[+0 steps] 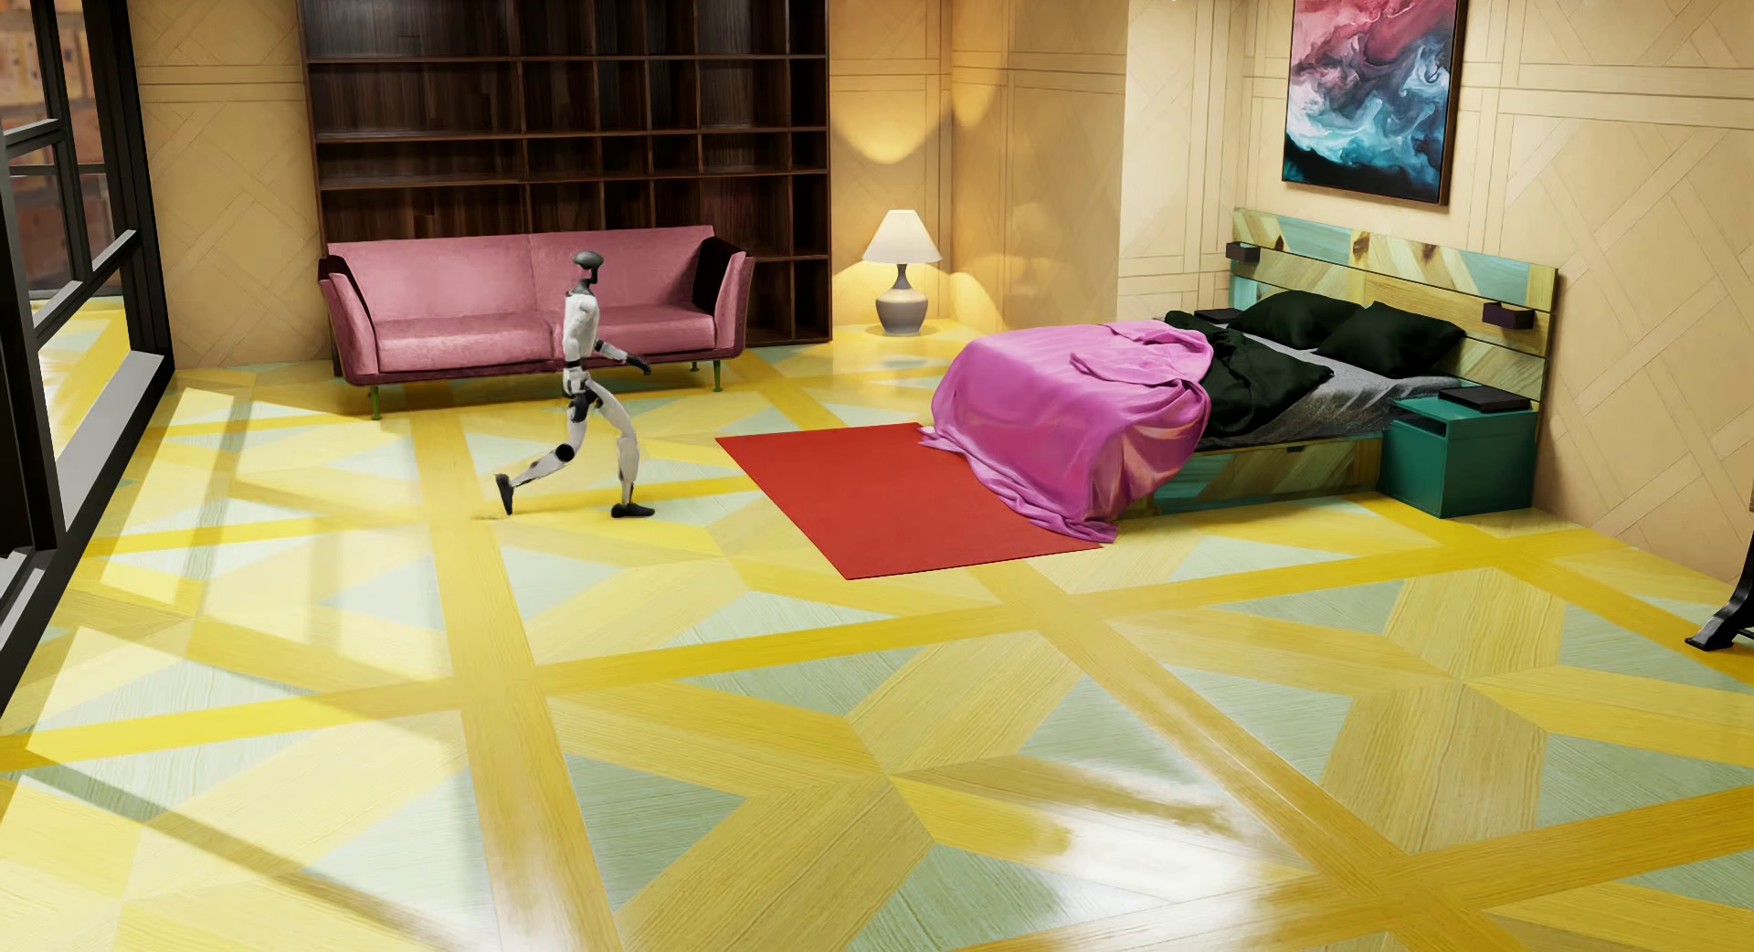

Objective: Approach the bed

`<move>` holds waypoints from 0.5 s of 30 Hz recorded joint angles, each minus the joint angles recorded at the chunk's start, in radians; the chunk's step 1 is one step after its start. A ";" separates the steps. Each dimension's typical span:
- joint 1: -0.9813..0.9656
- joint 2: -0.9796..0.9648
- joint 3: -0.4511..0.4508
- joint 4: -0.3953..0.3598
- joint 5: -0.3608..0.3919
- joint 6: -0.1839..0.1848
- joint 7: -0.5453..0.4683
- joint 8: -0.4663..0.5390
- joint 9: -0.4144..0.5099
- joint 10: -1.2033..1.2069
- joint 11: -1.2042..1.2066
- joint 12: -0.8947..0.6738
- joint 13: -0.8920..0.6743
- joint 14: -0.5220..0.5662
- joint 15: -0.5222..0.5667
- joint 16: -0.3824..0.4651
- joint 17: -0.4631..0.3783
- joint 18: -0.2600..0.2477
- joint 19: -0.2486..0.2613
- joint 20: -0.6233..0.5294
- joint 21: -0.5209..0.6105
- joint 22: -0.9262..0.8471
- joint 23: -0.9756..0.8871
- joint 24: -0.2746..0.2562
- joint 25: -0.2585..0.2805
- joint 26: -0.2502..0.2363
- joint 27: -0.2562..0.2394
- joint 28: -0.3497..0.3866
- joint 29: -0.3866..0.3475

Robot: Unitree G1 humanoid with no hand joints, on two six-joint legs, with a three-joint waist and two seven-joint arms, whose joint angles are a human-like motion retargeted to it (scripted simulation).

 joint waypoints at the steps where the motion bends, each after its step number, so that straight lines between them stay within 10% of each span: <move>1: -0.138 0.059 -0.007 0.028 0.011 0.021 0.030 -0.035 0.006 0.196 0.026 0.031 -0.047 0.010 -0.072 0.004 0.004 0.006 -0.025 -0.021 0.000 0.083 0.014 0.007 -0.024 0.062 0.003 -0.024 0.031; 4: -0.557 0.345 0.010 0.119 0.096 0.067 0.110 -0.096 0.007 0.353 -0.128 0.101 -0.215 -0.194 -0.181 -0.001 -0.016 0.160 -0.038 -0.128 0.000 0.462 -0.033 0.062 -0.103 0.202 -0.011 -0.196 -0.033; 7: -0.817 0.601 0.062 0.165 0.181 0.080 0.190 -0.049 -0.006 -0.044 -0.289 0.240 -0.389 -0.322 -0.233 0.064 -0.046 0.216 -0.038 -0.203 0.006 0.627 -0.164 0.126 -0.042 0.107 -0.132 -0.378 -0.110; 10: -0.875 0.845 0.128 0.184 0.202 0.069 0.142 0.060 -0.016 -0.646 -0.416 0.435 -0.532 -0.322 -0.227 0.081 -0.113 0.247 -0.034 0.014 0.078 0.539 -0.350 0.004 0.034 0.168 -0.214 -0.199 -0.144; 12: -0.889 0.957 0.167 0.202 0.167 0.045 0.200 0.120 -0.017 -0.571 -0.350 0.496 -0.540 -0.258 -0.105 0.061 -0.135 0.266 -0.013 0.073 0.084 0.558 -0.420 0.018 0.086 0.241 -0.190 -0.141 -0.209; 15: -0.829 0.789 0.187 0.140 0.034 -0.042 0.301 0.150 -0.004 -0.268 0.223 0.410 -0.420 -0.236 0.364 0.009 -0.158 0.283 0.112 0.074 0.086 0.660 -0.425 0.080 0.134 0.218 -0.111 -0.296 -0.210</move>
